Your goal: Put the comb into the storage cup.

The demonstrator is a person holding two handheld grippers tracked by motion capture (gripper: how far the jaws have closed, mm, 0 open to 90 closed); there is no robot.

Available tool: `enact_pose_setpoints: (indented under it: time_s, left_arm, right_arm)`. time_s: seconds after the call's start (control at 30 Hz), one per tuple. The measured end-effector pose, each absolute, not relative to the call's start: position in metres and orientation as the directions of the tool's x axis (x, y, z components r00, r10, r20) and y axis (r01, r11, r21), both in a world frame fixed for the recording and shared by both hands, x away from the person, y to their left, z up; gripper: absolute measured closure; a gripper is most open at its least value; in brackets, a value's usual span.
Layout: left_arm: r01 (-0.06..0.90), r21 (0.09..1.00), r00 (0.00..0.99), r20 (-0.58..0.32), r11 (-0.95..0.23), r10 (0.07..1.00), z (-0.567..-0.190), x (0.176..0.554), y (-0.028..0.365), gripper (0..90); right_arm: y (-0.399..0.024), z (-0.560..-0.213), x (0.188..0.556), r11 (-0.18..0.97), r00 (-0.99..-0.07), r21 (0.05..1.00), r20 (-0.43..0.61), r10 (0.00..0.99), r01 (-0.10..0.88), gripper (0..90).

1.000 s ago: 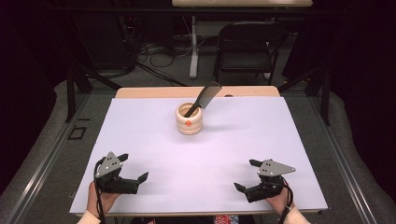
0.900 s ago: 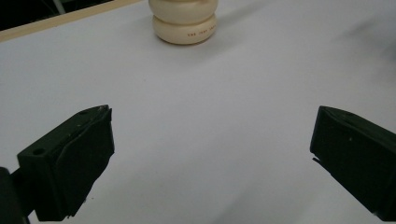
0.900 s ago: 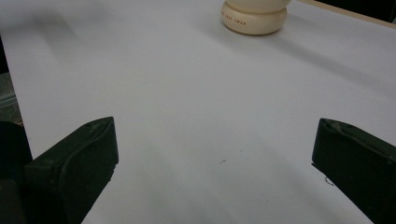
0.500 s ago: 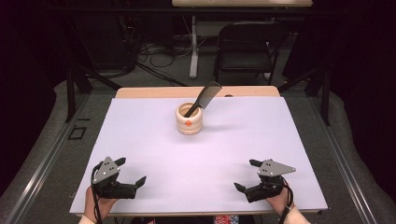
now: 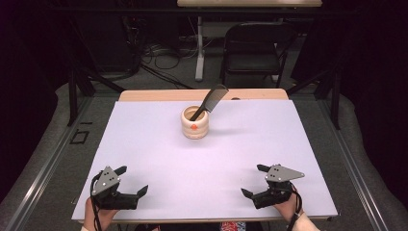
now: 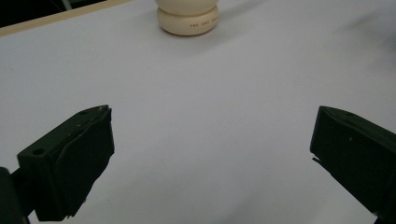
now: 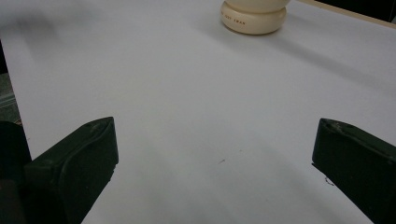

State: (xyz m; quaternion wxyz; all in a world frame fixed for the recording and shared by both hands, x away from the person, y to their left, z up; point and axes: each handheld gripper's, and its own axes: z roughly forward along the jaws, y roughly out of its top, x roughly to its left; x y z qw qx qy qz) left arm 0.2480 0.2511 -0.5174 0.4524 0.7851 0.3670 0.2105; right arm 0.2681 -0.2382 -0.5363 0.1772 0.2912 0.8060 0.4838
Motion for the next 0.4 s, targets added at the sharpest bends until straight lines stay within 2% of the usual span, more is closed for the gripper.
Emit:
enact_pose_setpoints:
  time_s: [0.4]
  left_arm:
    - [0.394, 0.856, 0.654, -0.006, -0.335, 0.756, -0.5237, 0.2504, 0.2498, 0.0]
  right_arm:
    - [-0.2384, -0.5357, 0.2673, 0.361, -0.770, 0.887, -0.010, 0.638, 0.288, 0.0]
